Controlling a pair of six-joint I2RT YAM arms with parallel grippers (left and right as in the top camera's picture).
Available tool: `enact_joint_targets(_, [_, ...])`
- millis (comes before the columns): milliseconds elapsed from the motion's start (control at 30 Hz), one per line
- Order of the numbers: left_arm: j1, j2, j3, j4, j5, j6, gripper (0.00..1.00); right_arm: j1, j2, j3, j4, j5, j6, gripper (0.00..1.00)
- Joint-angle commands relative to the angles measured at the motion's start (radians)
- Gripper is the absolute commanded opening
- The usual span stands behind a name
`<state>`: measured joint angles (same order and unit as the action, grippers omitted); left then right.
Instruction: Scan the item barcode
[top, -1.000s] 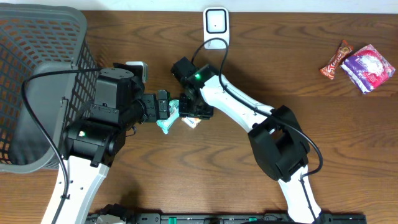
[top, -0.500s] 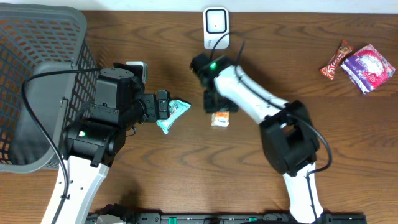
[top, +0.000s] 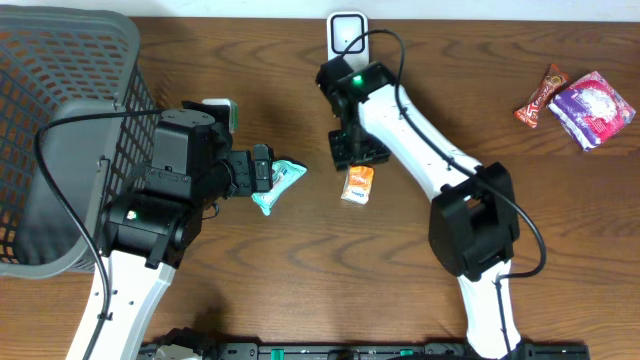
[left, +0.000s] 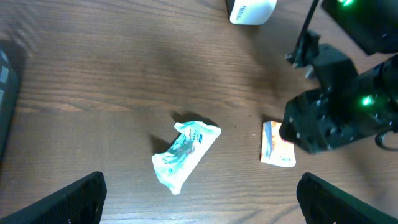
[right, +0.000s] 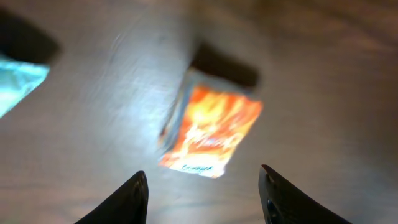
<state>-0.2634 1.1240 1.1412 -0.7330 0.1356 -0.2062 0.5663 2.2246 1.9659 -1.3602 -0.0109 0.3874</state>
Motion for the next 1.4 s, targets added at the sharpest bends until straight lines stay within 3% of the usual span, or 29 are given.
enact_joint_targets(0, [0.004,-0.001,0.008,0.000,0.006,0.006,0.98,0.028,0.005,-0.015,0.003,-0.015,0.099,0.53])
enact_joint_targets(167, [0.004,-0.001,0.008,0.000,0.006,0.006,0.98,0.056,0.005,-0.105,0.087,0.100,0.211,0.52])
enact_joint_targets(400, [0.004,-0.001,0.008,-0.001,0.006,0.006,0.98,0.072,0.005,-0.250,0.240,0.133,0.218,0.49])
enact_joint_targets(467, [0.004,-0.001,0.008,0.000,0.006,0.006,0.98,0.072,0.005,-0.266,0.249,0.133,0.218,0.36])
enact_joint_targets(533, [0.004,-0.001,0.008,0.000,0.005,0.006,0.98,0.069,0.005,-0.264,0.241,0.132,0.217,0.08])
enact_joint_targets(567, [0.004,-0.001,0.008,0.000,0.006,0.006,0.98,0.066,0.002,-0.257,0.232,0.132,0.217,0.01])
enact_joint_targets(700, [0.004,-0.001,0.008,0.000,0.006,0.006,0.98,0.035,-0.003,-0.174,0.174,0.085,0.161,0.01])
enact_joint_targets(867, [0.004,-0.001,0.008,-0.001,0.006,0.006,0.98,-0.052,-0.003,-0.052,0.167,-0.266,-0.066,0.01])
enact_joint_targets(1100, [0.004,-0.001,0.008,-0.001,0.006,0.006,0.98,-0.178,0.010,-0.115,0.283,-0.756,-0.261,0.01])
enact_joint_targets(1233, [0.004,-0.001,0.008,-0.001,0.006,0.006,0.98,-0.206,0.016,-0.244,0.403,-0.785,-0.230,0.01])
enact_joint_targets(1367, [0.004,-0.001,0.008,-0.001,0.006,0.006,0.98,-0.199,0.008,-0.248,0.394,-0.744,-0.234,0.02])
